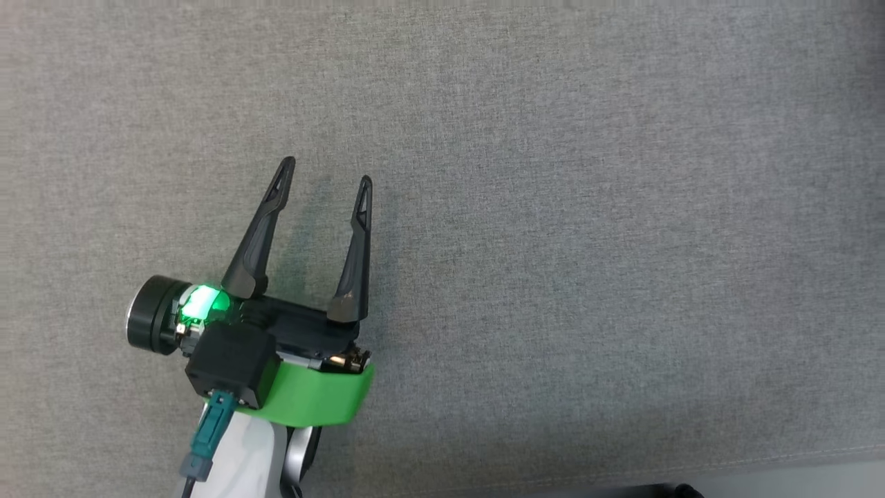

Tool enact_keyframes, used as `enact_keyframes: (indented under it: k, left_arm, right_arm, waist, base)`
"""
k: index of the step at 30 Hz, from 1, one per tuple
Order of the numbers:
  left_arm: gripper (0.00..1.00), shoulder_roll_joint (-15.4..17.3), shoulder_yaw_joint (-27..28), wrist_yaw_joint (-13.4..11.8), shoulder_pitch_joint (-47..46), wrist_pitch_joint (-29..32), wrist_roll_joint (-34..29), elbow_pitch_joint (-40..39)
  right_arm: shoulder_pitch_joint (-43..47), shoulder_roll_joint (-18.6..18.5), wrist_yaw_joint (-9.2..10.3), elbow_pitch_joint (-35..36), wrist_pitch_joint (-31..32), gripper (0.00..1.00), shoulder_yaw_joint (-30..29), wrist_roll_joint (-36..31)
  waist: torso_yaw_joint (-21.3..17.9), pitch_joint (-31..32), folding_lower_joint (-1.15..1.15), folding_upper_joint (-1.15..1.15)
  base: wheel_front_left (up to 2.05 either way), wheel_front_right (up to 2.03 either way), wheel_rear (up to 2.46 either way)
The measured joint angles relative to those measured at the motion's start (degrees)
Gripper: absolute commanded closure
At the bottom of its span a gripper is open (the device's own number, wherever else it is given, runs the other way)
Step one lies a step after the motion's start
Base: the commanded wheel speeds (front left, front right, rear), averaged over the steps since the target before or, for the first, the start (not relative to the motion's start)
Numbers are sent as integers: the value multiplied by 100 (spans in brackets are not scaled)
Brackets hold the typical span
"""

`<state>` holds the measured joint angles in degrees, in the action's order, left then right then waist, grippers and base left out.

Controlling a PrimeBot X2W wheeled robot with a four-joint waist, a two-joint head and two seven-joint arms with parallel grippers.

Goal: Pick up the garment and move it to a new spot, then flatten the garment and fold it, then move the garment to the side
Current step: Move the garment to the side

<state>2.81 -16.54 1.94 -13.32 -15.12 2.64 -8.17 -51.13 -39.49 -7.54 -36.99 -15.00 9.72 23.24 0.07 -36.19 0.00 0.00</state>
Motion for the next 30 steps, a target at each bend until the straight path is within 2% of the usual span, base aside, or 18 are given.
enact_keyframes:
  k: [5, 15, 22, 30]
  left_arm:
    - [0, 0, -37, -114, 202, 0, 113, 60]
    - [0, 0, -25, -499, 791, 0, 527, 143]
    - [0, 1, 290, -689, 1354, 0, 758, 383]
    - [0, 2, 591, -649, 1763, 0, 711, 558]
  right_arm:
    - [699, 759, 0, 347, 0, 0, -65, -105]
    - [2088, 1852, 1, 1322, 0, 0, 109, 186]
    - [3050, 2443, 1, 1983, 0, 0, 172, -46]
    - [4231, 3026, 1, 3071, -4, 0, -89, -734]
  waist:
    - [16, 438, 0, 0]
    - [54, 1508, -1, 0]
    - [19, 2282, -1, 0]
    - [-62, 2996, -1, 0]
  base:
    - [0, 0, 0]
    - [0, 0, 0]
    - [0, 0, 0]
    - [0, 0, 0]
